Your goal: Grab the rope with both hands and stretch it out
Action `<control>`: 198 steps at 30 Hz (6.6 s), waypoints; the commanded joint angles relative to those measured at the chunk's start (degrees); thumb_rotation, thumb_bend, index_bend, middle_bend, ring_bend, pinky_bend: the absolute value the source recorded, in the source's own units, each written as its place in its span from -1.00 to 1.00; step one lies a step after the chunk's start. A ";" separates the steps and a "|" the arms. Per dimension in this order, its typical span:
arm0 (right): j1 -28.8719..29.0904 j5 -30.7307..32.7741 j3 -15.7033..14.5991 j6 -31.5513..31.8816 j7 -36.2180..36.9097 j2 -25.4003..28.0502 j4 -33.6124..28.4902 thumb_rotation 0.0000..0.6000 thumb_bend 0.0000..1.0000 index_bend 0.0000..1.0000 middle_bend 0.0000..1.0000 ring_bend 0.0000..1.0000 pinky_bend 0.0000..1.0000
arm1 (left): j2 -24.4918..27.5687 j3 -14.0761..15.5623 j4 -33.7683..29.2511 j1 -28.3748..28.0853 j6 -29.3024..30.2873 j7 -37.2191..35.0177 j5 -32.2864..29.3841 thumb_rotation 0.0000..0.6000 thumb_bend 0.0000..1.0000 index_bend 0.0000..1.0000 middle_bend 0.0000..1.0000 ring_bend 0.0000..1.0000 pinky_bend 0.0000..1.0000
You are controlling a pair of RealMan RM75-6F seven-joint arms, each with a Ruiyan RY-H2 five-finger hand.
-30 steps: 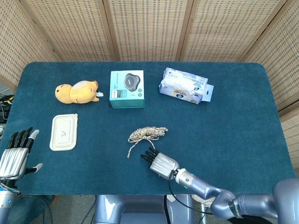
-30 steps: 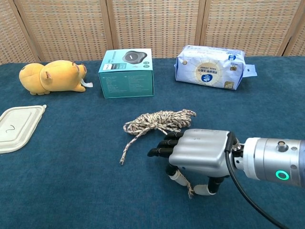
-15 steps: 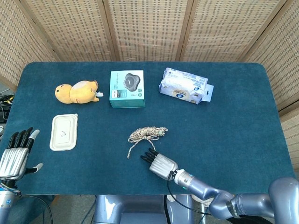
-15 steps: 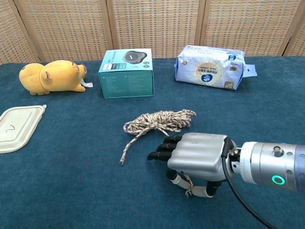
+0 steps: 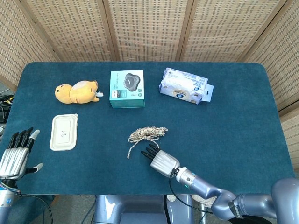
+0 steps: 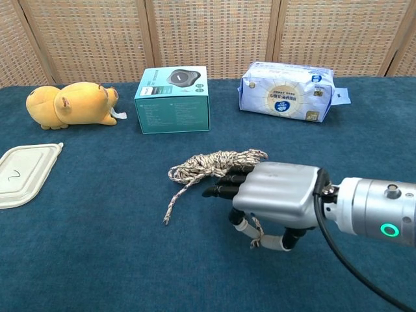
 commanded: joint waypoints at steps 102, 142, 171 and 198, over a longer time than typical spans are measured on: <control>-3.87 -5.78 1.37 4.78 32.84 6.75 10.59 1.00 0.00 0.32 -0.94 -1.00 -1.00 | -36.85 5.57 39.07 -39.75 -23.53 11.34 26.30 1.00 -0.25 0.07 -1.00 -1.00 -1.00; -4.77 -4.97 1.88 6.02 29.65 8.01 11.62 1.00 0.00 0.32 -0.94 -1.00 -1.00 | -31.50 5.78 39.51 -36.53 -17.10 5.94 22.78 1.00 -0.15 0.33 -1.00 -1.00 -1.00; -12.28 1.46 2.74 11.23 24.25 18.22 12.41 1.00 -0.03 0.21 -0.95 -1.00 -1.00 | -23.05 5.40 55.10 -22.81 -2.76 -17.07 16.39 1.00 -0.16 0.32 -1.00 -1.00 -1.00; -30.96 -1.58 3.32 40.02 28.61 21.73 1.64 1.00 -1.00 -1.00 -1.00 -1.00 -1.00 | 2.09 2.98 14.21 -4.73 4.92 -22.23 0.90 1.00 -1.00 -1.00 -1.00 -1.00 -1.00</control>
